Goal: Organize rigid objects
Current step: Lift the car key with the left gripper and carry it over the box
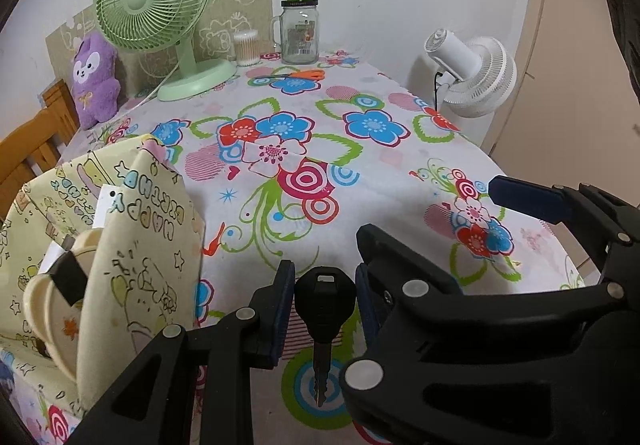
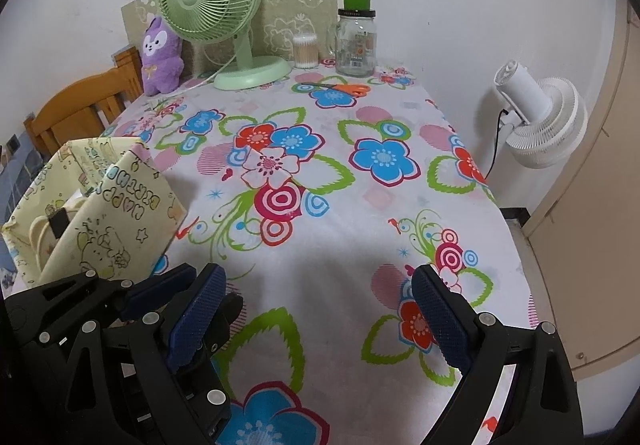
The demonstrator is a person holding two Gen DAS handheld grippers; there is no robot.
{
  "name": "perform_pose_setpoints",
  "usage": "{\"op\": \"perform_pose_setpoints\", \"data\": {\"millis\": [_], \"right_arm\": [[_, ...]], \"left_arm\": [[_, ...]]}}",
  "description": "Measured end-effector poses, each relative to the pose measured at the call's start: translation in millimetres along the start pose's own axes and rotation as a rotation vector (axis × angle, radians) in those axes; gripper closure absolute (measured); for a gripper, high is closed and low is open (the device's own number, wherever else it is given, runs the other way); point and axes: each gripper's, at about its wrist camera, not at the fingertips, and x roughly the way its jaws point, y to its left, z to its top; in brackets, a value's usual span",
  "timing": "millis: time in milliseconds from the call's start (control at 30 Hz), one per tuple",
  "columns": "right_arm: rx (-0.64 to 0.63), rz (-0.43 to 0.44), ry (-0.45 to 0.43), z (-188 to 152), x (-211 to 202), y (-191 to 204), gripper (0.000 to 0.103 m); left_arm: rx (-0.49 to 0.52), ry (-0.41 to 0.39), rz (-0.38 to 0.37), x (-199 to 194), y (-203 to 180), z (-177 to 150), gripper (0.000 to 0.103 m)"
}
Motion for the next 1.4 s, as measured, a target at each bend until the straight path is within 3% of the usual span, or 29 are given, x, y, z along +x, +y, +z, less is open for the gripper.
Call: {"op": "perform_pose_setpoints", "data": {"millis": [1400], "right_arm": [[-0.050,0.014,-0.081,22,-85,41,0.007]], "left_arm": [[0.060,-0.071,-0.006,-90,14,11,0.072]]}}
